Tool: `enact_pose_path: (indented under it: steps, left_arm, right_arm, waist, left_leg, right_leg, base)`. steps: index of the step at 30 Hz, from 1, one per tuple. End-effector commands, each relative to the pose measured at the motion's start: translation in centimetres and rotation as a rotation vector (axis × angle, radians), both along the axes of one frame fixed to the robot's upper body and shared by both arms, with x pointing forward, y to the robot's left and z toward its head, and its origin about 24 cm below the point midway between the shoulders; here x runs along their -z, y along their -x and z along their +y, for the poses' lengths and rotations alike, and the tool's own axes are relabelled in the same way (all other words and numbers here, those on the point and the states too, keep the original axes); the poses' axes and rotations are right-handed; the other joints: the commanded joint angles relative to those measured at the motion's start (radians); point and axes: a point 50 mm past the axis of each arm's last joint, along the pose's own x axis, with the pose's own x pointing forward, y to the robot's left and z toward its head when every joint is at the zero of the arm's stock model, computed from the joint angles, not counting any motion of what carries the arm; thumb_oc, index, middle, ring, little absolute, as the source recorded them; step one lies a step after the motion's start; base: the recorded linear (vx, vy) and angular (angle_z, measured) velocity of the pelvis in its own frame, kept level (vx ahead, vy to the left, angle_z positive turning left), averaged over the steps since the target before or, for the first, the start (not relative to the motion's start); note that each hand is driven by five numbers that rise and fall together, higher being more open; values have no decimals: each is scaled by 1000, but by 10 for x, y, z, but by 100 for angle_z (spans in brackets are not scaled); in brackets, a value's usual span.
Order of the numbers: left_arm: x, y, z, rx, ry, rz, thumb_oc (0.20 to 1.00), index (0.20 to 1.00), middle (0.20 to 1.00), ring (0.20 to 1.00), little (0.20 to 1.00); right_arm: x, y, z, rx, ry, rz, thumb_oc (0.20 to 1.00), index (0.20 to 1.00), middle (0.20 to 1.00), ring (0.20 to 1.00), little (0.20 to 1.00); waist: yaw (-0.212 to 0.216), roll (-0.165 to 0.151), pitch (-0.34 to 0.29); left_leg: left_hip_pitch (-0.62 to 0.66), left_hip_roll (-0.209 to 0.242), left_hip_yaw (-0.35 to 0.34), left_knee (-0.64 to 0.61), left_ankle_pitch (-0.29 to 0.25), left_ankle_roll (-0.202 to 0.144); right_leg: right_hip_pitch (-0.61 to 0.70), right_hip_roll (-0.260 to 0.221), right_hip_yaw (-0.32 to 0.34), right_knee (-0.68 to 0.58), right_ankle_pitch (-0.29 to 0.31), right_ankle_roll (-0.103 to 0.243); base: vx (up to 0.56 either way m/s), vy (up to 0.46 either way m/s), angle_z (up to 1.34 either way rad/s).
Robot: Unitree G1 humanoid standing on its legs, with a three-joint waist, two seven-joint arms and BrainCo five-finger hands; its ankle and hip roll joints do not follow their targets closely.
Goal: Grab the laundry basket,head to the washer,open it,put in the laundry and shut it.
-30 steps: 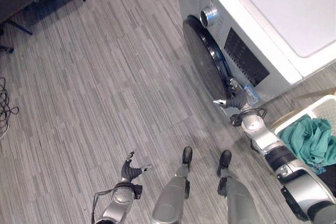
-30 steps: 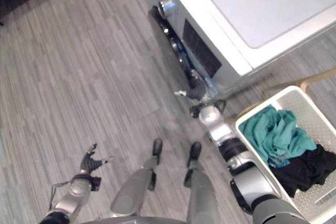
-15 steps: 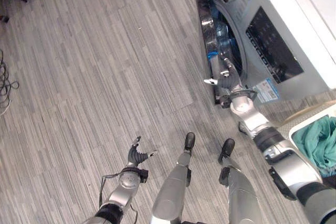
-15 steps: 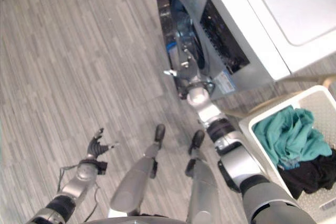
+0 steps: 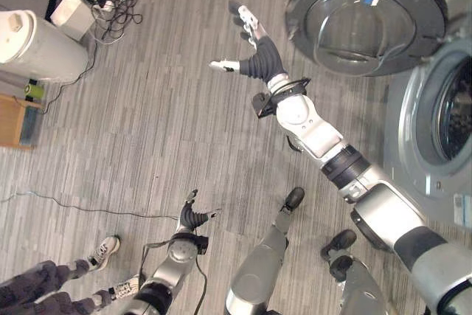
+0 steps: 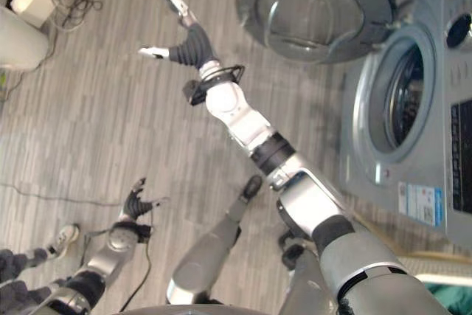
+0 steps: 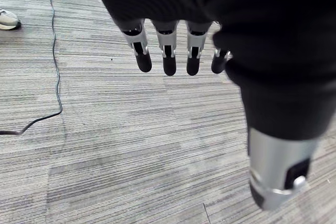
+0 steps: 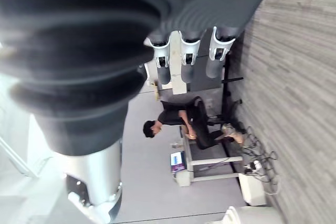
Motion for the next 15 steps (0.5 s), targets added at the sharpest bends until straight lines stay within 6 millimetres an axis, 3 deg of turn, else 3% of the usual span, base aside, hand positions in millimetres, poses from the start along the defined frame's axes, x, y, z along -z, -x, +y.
enact_pose_path:
  steps: [1, 2, 3, 4, 6, 7, 8, 9, 10, 11, 13, 14, 15]
  left_arm:
    - [-31, -32, 6, 17, -27, -126, 1000, 1000, 1000, 1000, 1000]
    - [-34, -36, 2, 35, -35, -138, 1000, 1000, 1000, 1000, 1000]
    - [-46, -47, -8, 67, -51, -187, 1000, 1000, 1000, 1000, 1000]
    - [-45, -46, -8, 68, -50, -187, 1000, 1000, 1000, 1000, 1000]
    - [-60, -61, -19, 89, -62, -248, 1000, 1000, 1000, 1000, 1000]
    - [-79, -76, -29, 75, -46, -325, 1000, 1000, 1000, 1000, 1000]
    - [-79, -76, -29, 76, -46, -325, 1000, 1000, 1000, 1000, 1000]
    - [-86, -82, -31, 59, -50, -353, 1000, 1000, 1000, 1000, 1000]
    - [-103, -97, -26, 15, -89, -402, 1000, 1000, 1000, 1000, 1000]
    - [-103, -97, -26, 16, -89, -402, 1000, 1000, 1000, 1000, 1000]
    - [-125, -114, -14, -40, -144, -461, 1000, 1000, 1000, 1000, 1000]
    - [-136, -121, -5, -69, -175, -475, 1000, 1000, 1000, 1000, 1000]
    - [-162, -133, 18, -139, -232, -526, 1000, 1000, 1000, 1000, 1000]
  right_arm:
    - [-15, 6, -2, -36, 21, -80, 1000, 1000, 1000, 1000, 1000]
    - [-7, 6, -9, -37, 42, -69, 1000, 1000, 1000, 1000, 1000]
    - [7, 18, -14, -95, 55, -55, 1000, 1000, 1000, 1000, 1000]
    - [8, 18, -14, -94, 55, -54, 1000, 1000, 1000, 1000, 1000]
    - [23, 32, -16, -153, 71, -51, 1000, 1000, 1000, 1000, 1000]
    - [45, 46, -23, -197, 68, -20, 1000, 1000, 1000, 1000, 1000]
    - [45, 46, -24, -197, 68, -20, 1000, 1000, 1000, 1000, 1000]
    - [56, 52, -29, -204, 62, 6, 1000, 1000, 1000, 1000, 1000]
    - [77, 63, -39, -219, 83, 55, 1000, 1000, 1000, 1000, 1000]
    - [77, 63, -39, -218, 83, 55, 1000, 1000, 1000, 1000, 1000]
    - [95, 69, -55, -202, 96, 109, 1000, 1000, 1000, 1000, 1000]
    - [102, 70, -62, -187, 114, 125, 1000, 1000, 1000, 1000, 1000]
    - [112, 72, -75, -162, 107, 162, 1000, 1000, 1000, 1000, 1000]
  waist:
    - [-5, -98, 54]
    - [-22, -106, 58]
    - [-69, -118, 71]
    - [-68, -118, 70]
    - [-121, -136, 81]
    - [-178, -154, 91]
    - [-176, -154, 91]
    - [-202, -161, 96]
    - [-258, -175, 105]
    - [-257, -175, 105]
    - [-310, -188, 115]
    - [-338, -196, 119]
    - [-382, -209, 129]
  left_leg:
    - [83, -61, 121, 8, -109, 22]
    - [89, -55, 133, 4, -111, 23]
    - [84, -51, 162, 6, -93, 27]
    - [83, -51, 163, 6, -93, 27]
    - [90, -42, 200, 5, -100, 26]
    - [95, -32, 236, 4, -108, 26]
    - [95, -32, 237, 4, -108, 26]
    - [96, -26, 257, 7, -111, 26]
    - [98, -16, 286, 10, -119, 28]
    - [98, -16, 287, 10, -119, 28]
    - [95, -7, 321, 17, -125, 32]
    - [92, -5, 333, 20, -128, 36]
    - [88, 1, 356, 25, -132, 42]
  right_leg:
    - [186, 13, 74, -339, 142, 100]
    - [183, 15, 86, -344, 150, 104]
    - [164, 16, 105, -355, 189, 104]
    - [164, 16, 107, -356, 190, 104]
    - [152, 24, 144, -364, 202, 106]
    - [139, 32, 177, -370, 214, 110]
    - [139, 32, 178, -370, 214, 110]
    - [130, 36, 195, -370, 217, 110]
    - [112, 44, 220, -367, 224, 112]
    - [111, 44, 221, -366, 224, 112]
    - [90, 50, 251, -363, 234, 113]
    - [81, 53, 261, -363, 239, 114]
    - [64, 59, 283, -364, 249, 117]
  base:
    - [-34, 6, -12]
    - [-134, 112, -38]
    - [-134, 113, -39]
    - [-140, 147, -42]
    - [-51, 95, -55]
    - [-52, 75, -77]
    - [-51, 85, -91]
    - [-58, 85, -92]
    - [-58, 85, -100]
    - [-70, 92, -81]
    - [-51, 90, -60]
    - [-54, 91, -79]
    - [-40, 53, -86]
